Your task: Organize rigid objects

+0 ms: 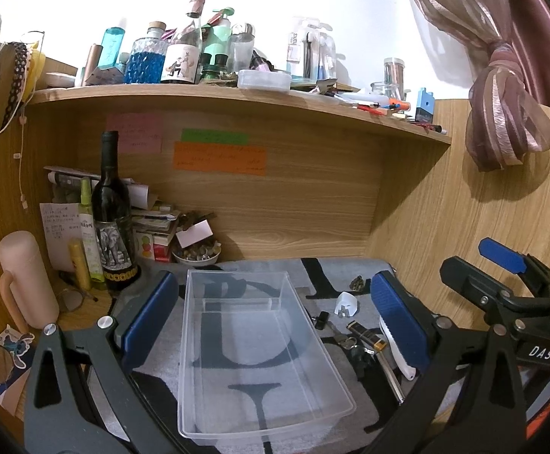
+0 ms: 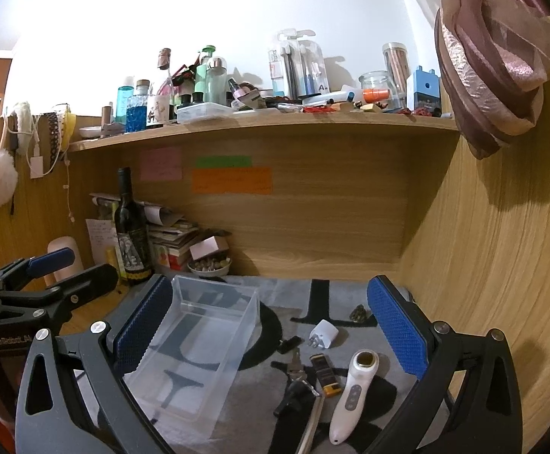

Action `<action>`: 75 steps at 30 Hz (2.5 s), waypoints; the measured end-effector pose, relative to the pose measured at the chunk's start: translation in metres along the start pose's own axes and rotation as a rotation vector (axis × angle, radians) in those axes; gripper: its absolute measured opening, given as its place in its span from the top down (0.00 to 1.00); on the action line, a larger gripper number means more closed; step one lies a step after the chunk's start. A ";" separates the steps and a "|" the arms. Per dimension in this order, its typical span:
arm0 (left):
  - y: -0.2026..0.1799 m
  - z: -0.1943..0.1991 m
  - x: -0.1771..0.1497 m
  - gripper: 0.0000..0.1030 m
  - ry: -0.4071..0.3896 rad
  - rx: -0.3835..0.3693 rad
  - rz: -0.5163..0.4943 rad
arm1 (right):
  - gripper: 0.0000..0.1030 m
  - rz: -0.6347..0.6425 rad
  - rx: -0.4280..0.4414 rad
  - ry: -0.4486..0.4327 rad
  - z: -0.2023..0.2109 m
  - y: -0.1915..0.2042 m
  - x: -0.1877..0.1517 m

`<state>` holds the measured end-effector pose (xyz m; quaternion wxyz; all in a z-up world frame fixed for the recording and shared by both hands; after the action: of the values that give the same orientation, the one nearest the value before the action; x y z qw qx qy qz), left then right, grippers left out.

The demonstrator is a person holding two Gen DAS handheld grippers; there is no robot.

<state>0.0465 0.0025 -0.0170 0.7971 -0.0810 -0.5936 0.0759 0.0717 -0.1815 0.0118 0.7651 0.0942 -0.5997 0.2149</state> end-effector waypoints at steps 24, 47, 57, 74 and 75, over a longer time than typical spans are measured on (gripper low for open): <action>0.035 -0.033 -0.007 0.21 0.106 0.031 0.010 | 0.01 0.013 -0.015 0.054 -0.035 -0.003 -0.011; 0.119 -0.136 -0.072 0.88 0.676 0.059 0.145 | 0.41 -0.070 -0.031 0.374 -0.131 -0.060 -0.044; 0.117 -0.137 -0.073 0.88 0.647 0.066 0.150 | 0.54 -0.097 -0.100 0.529 -0.201 -0.106 -0.068; 0.112 -0.141 -0.074 0.89 0.639 0.085 0.114 | 0.71 -0.115 -0.102 0.802 -0.299 -0.149 -0.125; 0.111 -0.141 -0.074 0.89 0.638 0.088 0.111 | 0.71 -0.107 -0.104 0.790 -0.296 -0.147 -0.123</action>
<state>0.1581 0.0894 -0.1501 0.9403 -0.0987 -0.3046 0.1157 0.3732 -0.2199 -0.1667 0.9506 -0.0034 -0.2635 0.1637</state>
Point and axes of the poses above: each gripper's, at about its wrist camera, not at the fingertips, and z roughly against the way its jaws point, y to its left, x to its top, the point moved 4 cm from there along -z, roughly the way its jaws point, and after that the axes turned 6 degrees about z, right-handed, at the moved point
